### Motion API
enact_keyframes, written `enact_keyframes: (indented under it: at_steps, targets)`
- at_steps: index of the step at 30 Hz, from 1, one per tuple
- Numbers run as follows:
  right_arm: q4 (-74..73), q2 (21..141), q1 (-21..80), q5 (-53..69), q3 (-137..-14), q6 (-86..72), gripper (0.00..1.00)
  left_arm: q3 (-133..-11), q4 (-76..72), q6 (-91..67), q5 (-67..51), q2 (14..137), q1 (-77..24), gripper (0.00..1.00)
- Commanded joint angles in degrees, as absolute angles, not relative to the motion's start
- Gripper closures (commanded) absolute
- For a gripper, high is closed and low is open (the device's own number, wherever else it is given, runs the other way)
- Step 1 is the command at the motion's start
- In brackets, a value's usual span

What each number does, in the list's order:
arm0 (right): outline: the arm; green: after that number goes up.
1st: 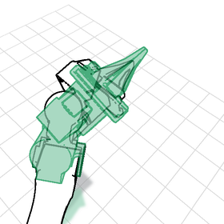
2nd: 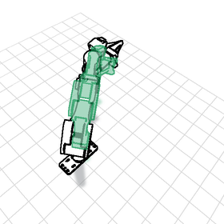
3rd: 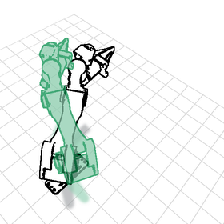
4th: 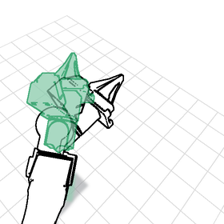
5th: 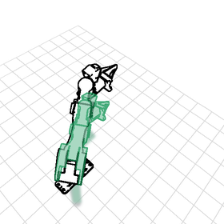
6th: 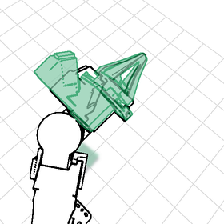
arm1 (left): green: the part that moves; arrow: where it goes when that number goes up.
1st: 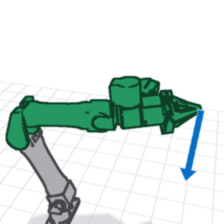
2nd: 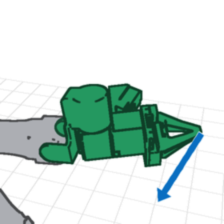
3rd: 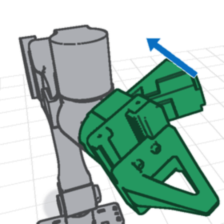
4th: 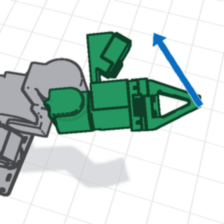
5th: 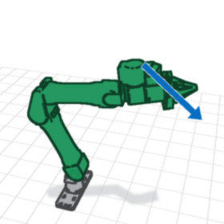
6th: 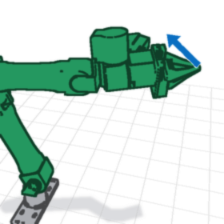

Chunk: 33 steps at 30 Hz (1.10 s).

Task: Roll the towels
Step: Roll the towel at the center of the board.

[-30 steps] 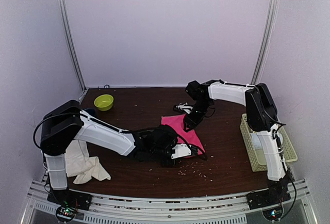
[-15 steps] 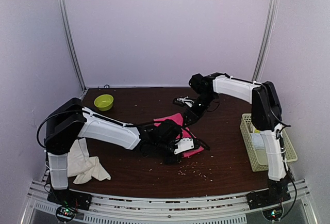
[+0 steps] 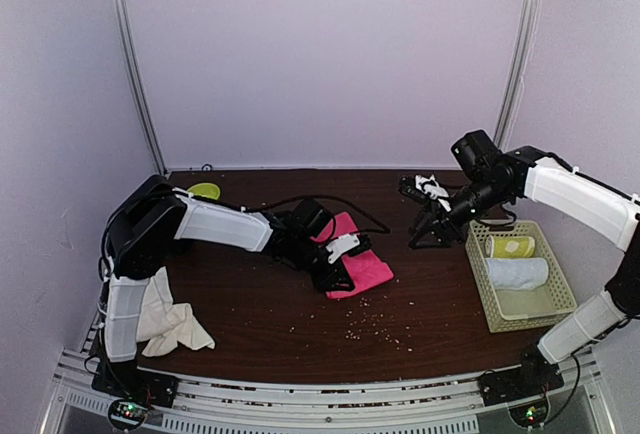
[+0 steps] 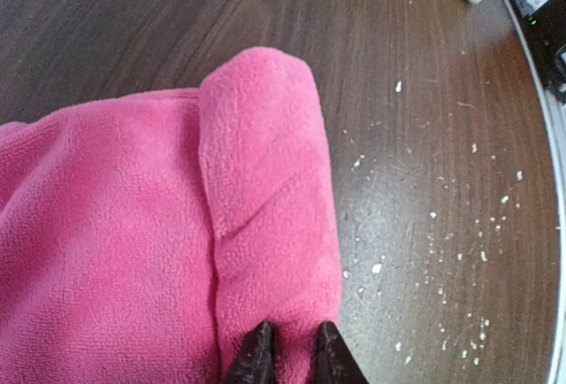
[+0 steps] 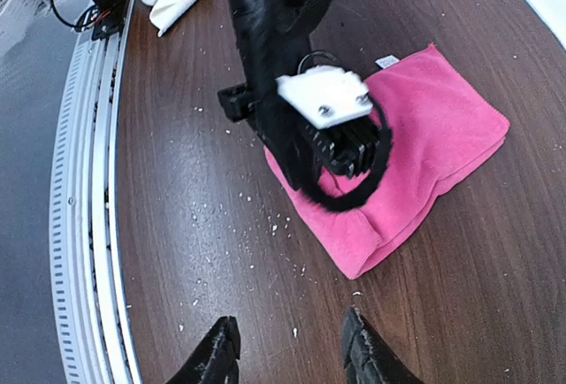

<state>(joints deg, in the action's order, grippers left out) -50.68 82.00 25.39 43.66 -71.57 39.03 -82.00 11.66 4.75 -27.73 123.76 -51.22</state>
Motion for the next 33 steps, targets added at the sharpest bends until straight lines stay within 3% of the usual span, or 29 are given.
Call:
enact_keyframes:
  at_steps: [1, 4, 8, 13, 28, 33]
  targets:
    - [-55.18, 82.63, 26.5, 42.18, -70.27, 51.53, 0.58, -81.25, 11.1, -1.83, -40.86, 127.07, -47.77, 0.81]
    - [-53.52, 83.18, 28.73, 39.23, -68.01, 51.85, 0.58, -82.0, 9.55, -4.97, -45.55, 128.29, -45.81, 0.81]
    - [-37.22, 82.64, 35.81, 27.07, -60.57, 46.12, 0.53, -83.22, 9.08, -7.09, -49.09, 129.81, -44.83, 0.81]
    - [-27.59, 88.82, 43.7, 16.37, -61.12, 46.42, 0.49, -83.79, 10.08, -6.68, -48.63, 130.94, -44.68, 0.81]
    - [-10.81, 101.64, 48.81, 5.84, -58.34, 54.29, 0.46, -83.52, 10.41, -6.79, -49.05, 131.49, -43.6, 0.82]
    - [-8.7, 104.63, 48.87, 4.66, -57.65, 56.06, 0.53, -83.35, 10.99, -6.4, -49.04, 131.66, -43.52, 0.82]
